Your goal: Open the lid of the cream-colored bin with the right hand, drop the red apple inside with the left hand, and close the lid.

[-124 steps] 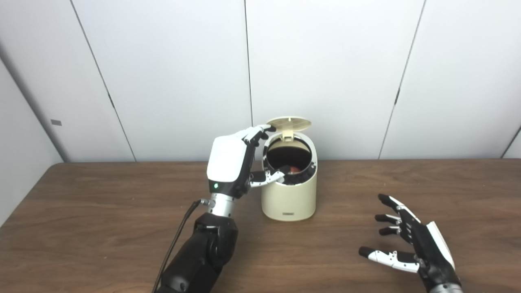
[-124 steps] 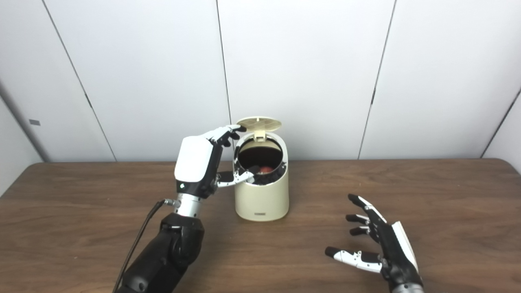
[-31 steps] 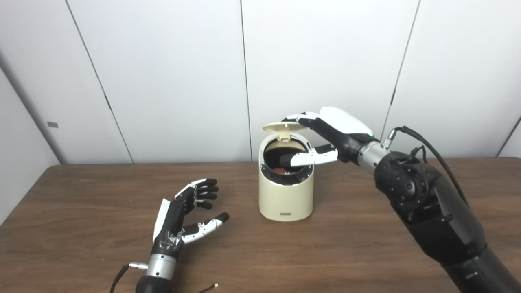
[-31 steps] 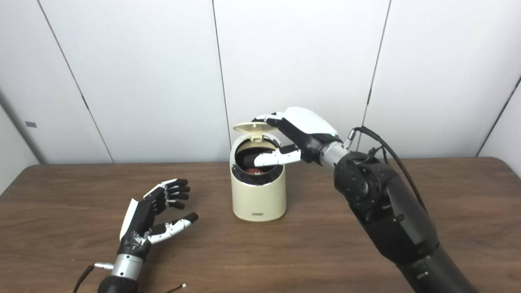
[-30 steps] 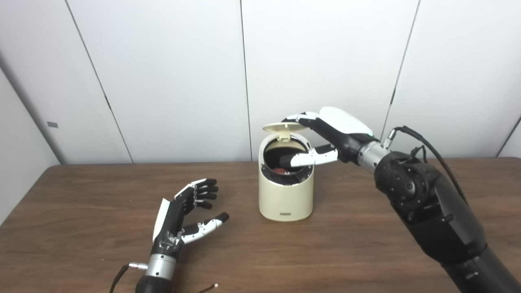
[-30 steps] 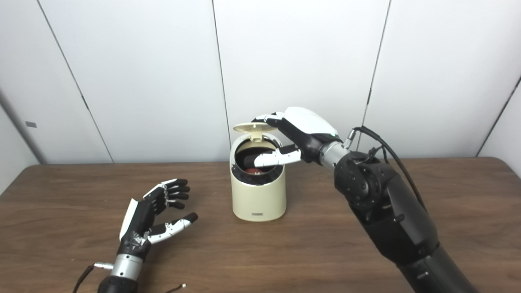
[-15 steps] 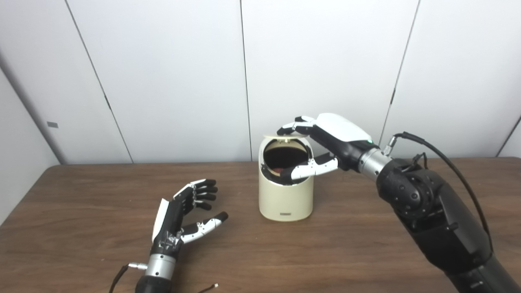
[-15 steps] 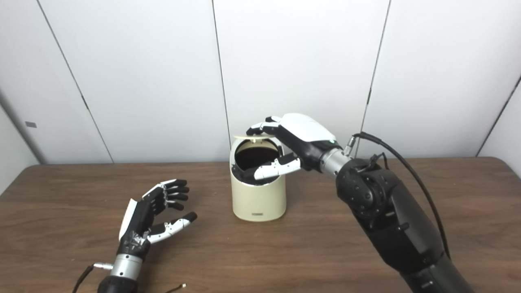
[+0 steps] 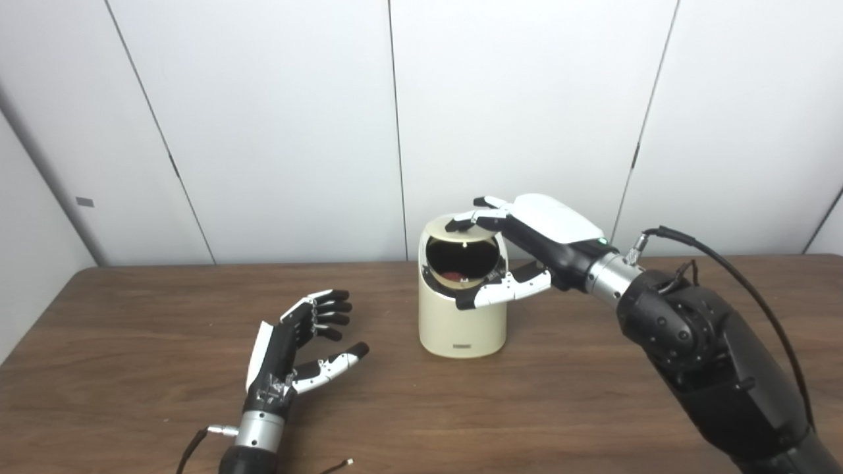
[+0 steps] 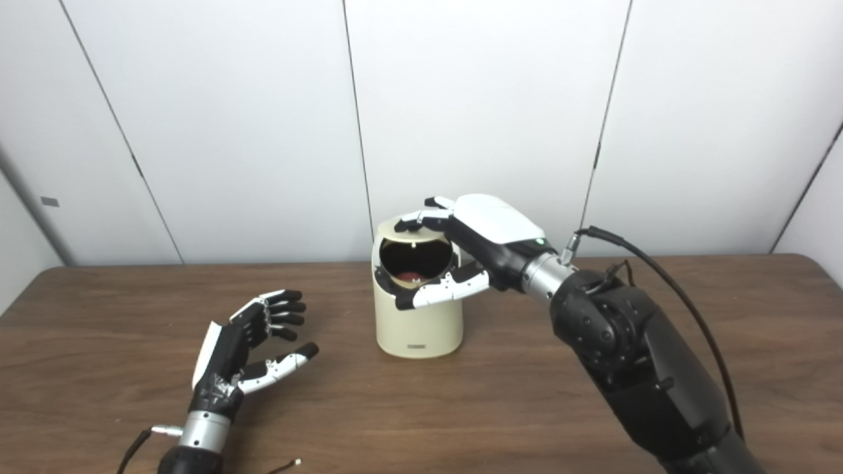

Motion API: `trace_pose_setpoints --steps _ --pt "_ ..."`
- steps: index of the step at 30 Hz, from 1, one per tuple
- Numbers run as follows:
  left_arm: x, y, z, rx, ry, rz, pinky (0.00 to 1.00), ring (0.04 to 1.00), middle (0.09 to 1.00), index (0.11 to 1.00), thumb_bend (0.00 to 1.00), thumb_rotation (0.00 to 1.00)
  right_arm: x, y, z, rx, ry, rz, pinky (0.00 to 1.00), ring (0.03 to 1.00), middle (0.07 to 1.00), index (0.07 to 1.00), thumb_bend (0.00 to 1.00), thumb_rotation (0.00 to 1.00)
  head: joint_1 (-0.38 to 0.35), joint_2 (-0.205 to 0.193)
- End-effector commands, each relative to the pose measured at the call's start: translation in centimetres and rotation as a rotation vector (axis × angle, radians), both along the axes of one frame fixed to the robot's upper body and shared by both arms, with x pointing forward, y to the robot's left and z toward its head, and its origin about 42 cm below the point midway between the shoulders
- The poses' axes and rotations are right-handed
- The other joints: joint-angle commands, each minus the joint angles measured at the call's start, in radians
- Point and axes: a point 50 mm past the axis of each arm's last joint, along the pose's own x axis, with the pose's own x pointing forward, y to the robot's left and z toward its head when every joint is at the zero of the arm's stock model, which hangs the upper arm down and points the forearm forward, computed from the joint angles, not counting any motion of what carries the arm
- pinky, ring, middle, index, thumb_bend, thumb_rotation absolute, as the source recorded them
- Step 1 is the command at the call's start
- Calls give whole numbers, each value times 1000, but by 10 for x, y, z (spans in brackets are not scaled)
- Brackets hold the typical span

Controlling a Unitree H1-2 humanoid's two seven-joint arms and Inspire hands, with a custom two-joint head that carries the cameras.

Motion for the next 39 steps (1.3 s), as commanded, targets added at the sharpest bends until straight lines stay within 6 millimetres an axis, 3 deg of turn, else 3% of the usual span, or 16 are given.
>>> trace_pose_setpoints --steps 1,19,28,33,39 --pt "-10 -4 -14 -19 40 11 570 664 701 742 697 68 -3 -2 23 11 -101 28 833 952 814 803 679 704 2 9" --pt "-9 -4 -8 -30 38 7 567 663 703 745 687 39 -9 -3 15 -18 -71 35 949 947 813 805 678 710 5 25" --pt "-10 -4 -8 -26 42 11 569 666 702 745 683 40 -9 -5 6 -18 -60 40 862 924 798 793 689 686 6 31" --pt "-10 -4 -8 -31 42 9 564 665 701 746 684 39 -12 -6 1 -42 -50 32 841 927 791 793 687 706 6 31" --pt "-11 -4 -7 -36 44 13 566 665 699 742 689 37 -14 -8 -5 -42 -32 33 837 931 785 789 674 662 8 36"
